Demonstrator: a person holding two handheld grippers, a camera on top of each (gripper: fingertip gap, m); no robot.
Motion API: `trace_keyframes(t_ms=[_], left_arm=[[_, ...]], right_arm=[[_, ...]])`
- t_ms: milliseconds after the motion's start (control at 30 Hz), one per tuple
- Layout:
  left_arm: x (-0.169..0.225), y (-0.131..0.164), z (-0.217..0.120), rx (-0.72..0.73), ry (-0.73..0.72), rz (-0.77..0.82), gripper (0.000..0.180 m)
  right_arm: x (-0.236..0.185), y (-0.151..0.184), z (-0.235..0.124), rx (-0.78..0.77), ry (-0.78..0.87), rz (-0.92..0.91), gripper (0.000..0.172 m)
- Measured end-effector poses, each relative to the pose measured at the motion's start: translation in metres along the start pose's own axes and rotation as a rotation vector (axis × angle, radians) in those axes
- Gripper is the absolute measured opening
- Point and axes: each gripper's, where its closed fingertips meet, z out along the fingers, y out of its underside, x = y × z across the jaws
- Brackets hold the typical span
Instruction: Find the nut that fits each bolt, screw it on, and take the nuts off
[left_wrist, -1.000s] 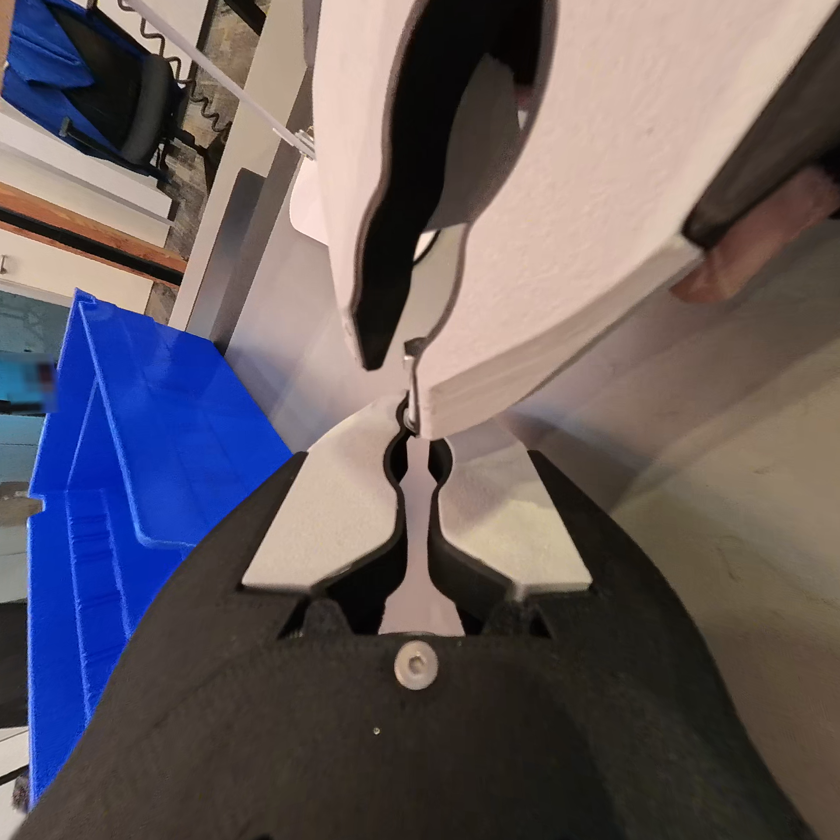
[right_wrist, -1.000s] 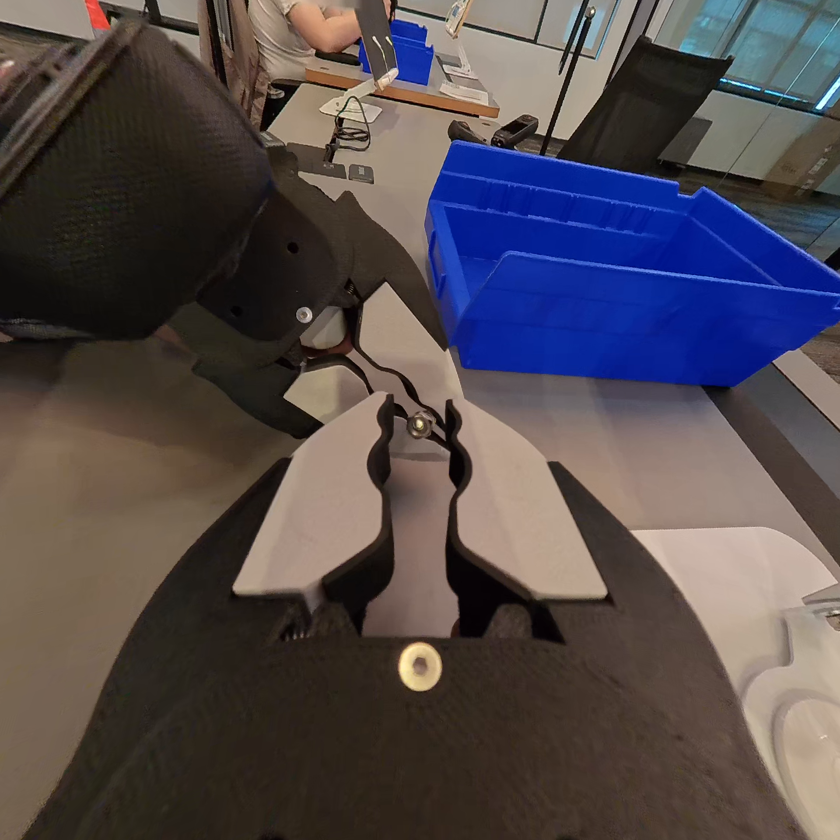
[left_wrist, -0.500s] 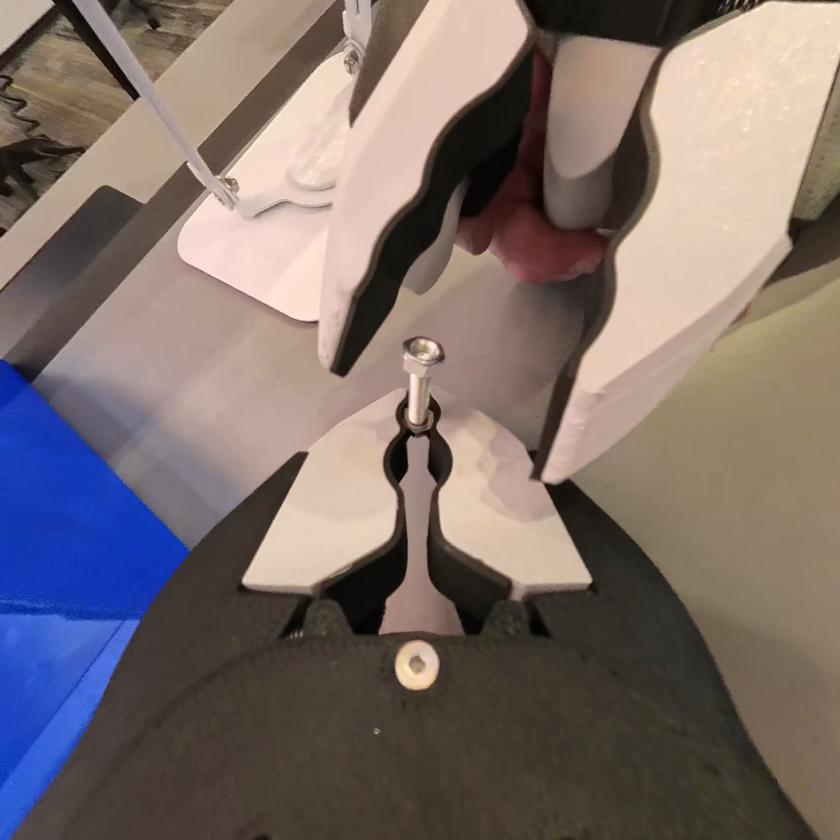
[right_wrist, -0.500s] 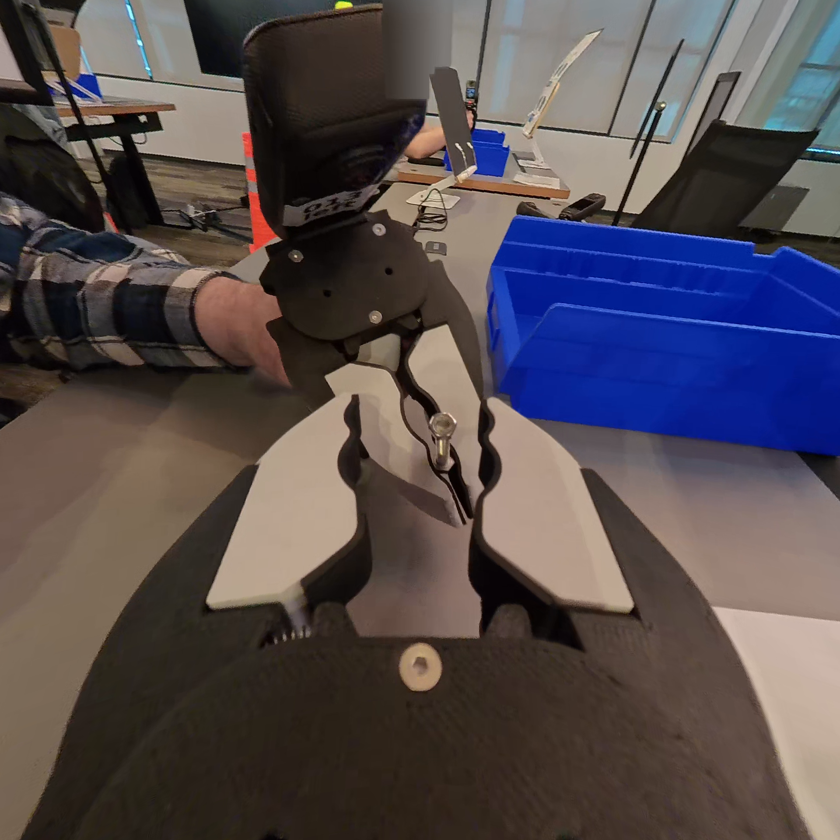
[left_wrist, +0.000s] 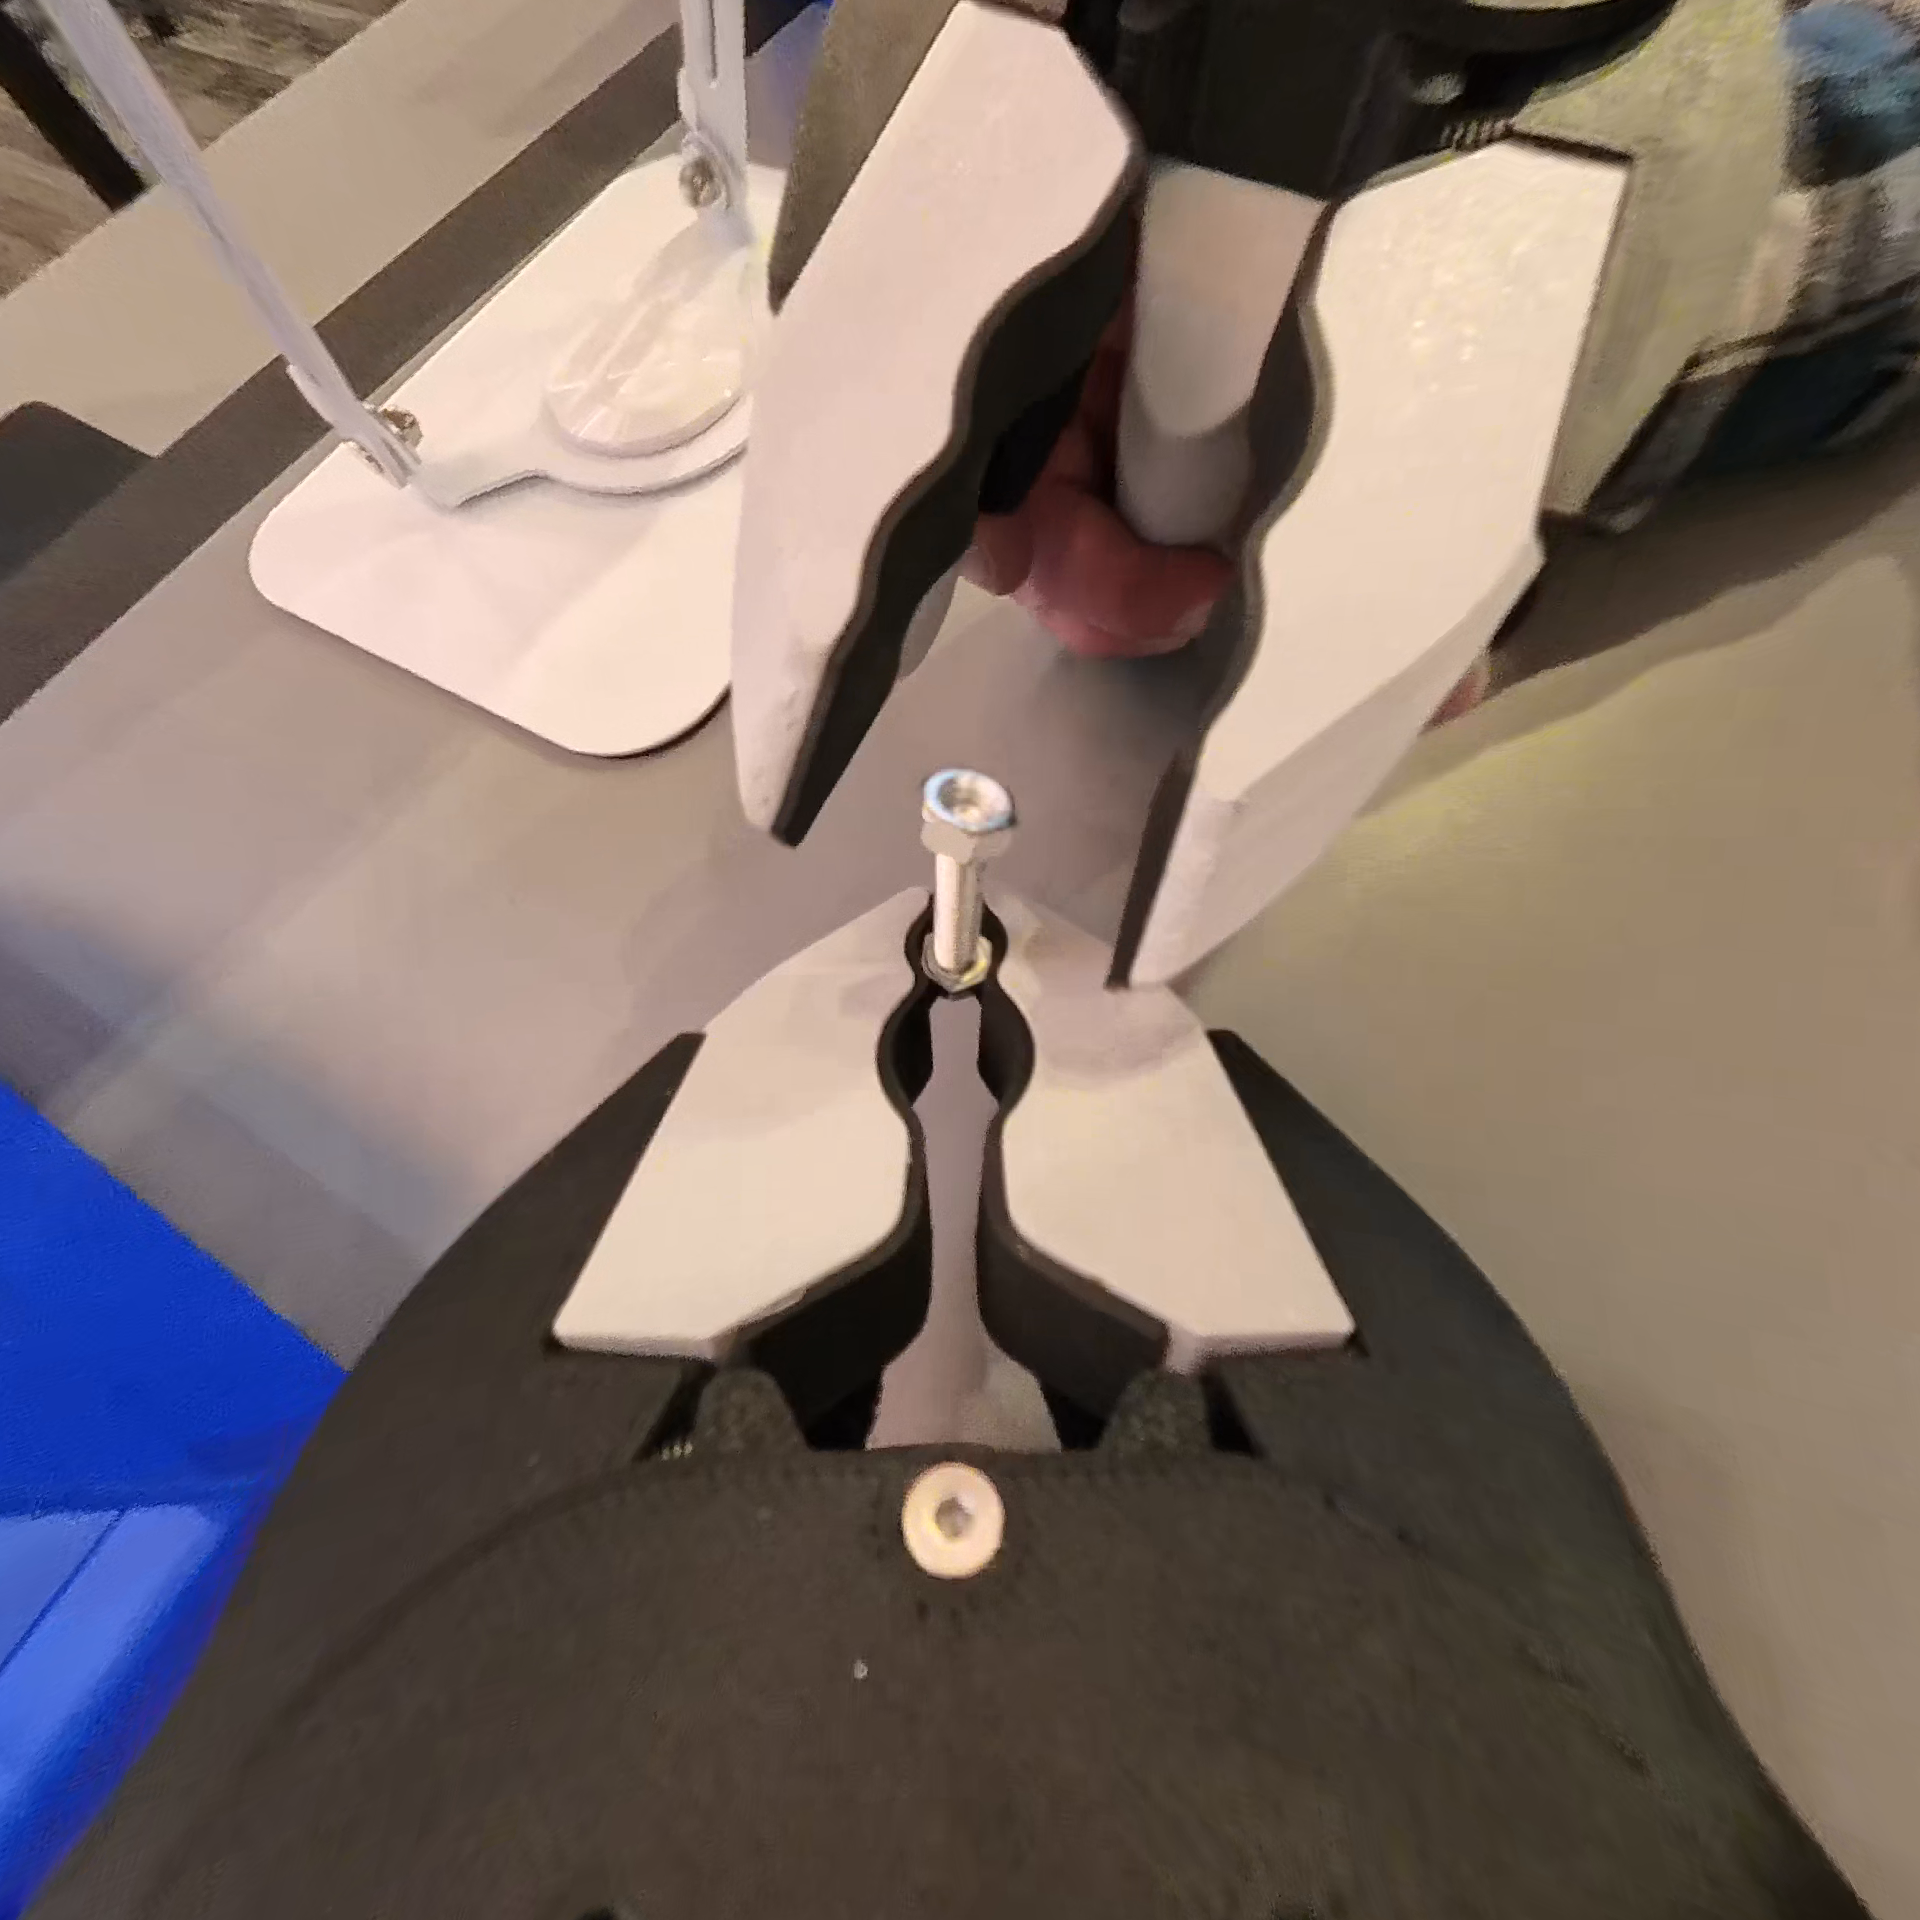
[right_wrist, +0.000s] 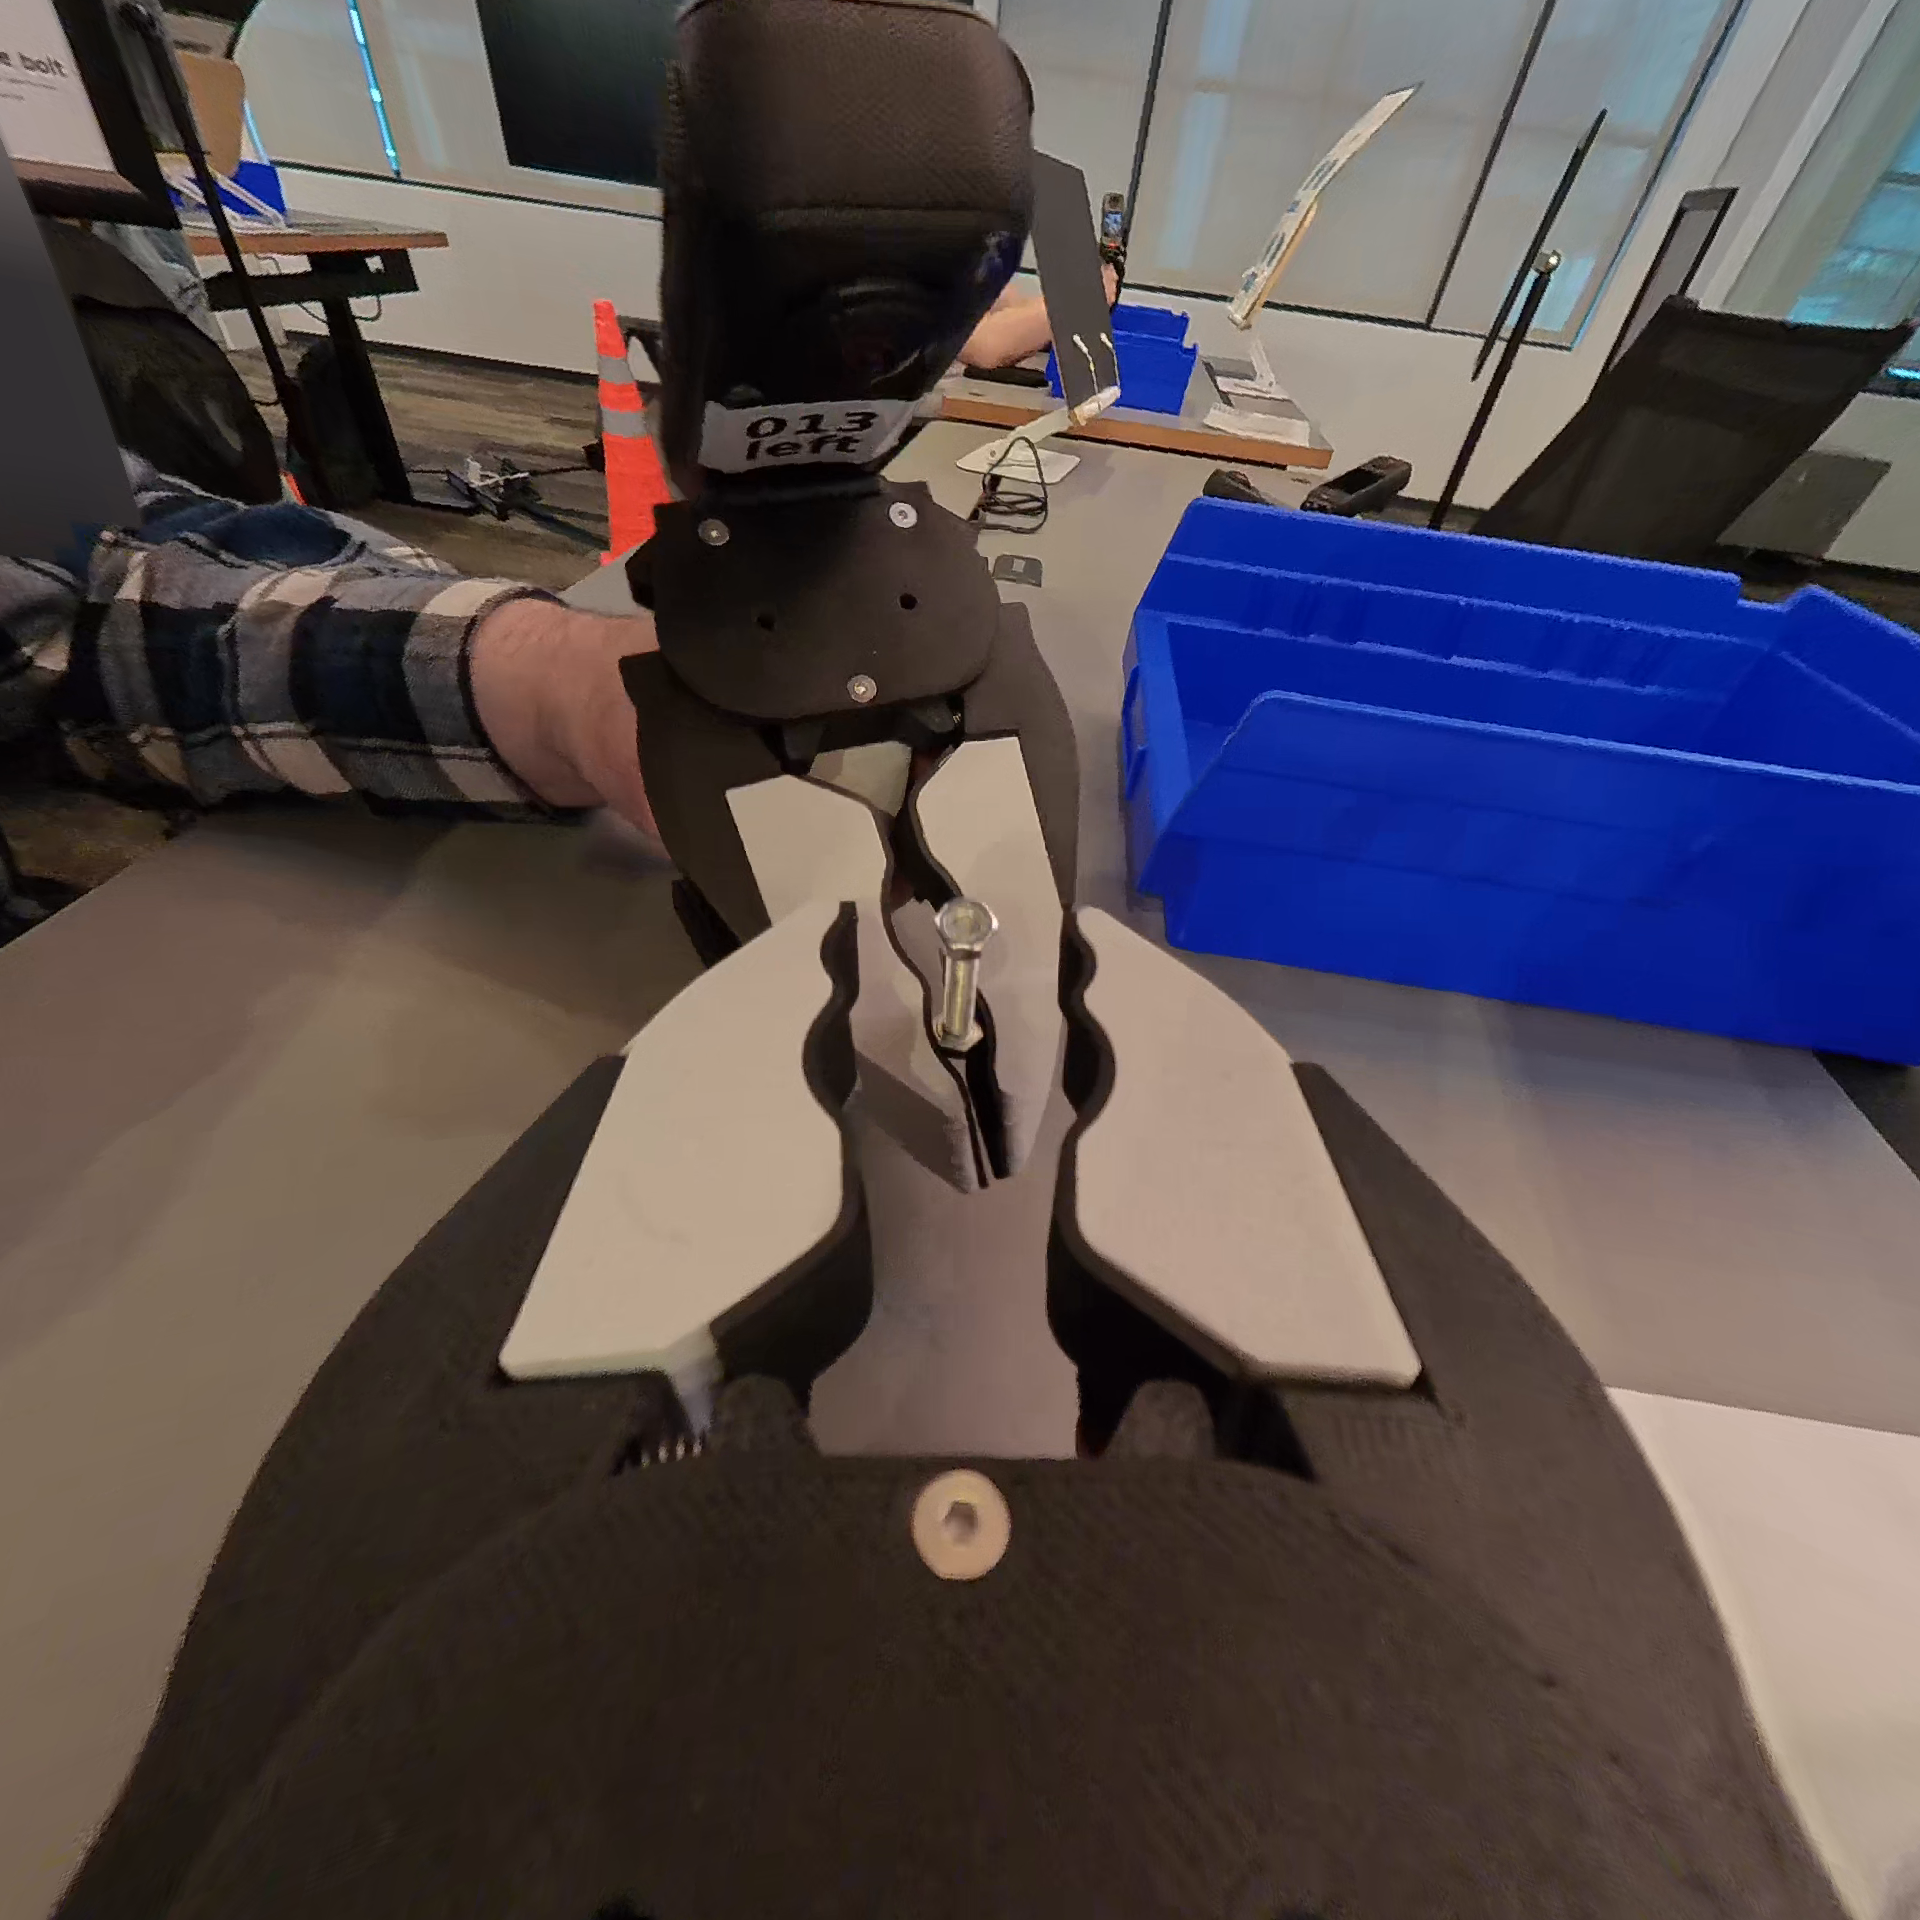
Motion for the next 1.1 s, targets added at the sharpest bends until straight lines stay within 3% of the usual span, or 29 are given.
trace_keyframes(t_ms=[467, 1100], left_arm=[[0.03, -0.006, -0.004, 0.046, 0.231, -0.049, 0.003], [0.034, -0.006, -0.004, 0.045, 0.26, -0.048, 0.003]], right_arm=[[-0.011, 0.002, -0.003, 0.009, -0.106, -0.048, 0.027], [-0.017, 0.001, -0.003, 0.009, -0.131, -0.073, 0.013]])
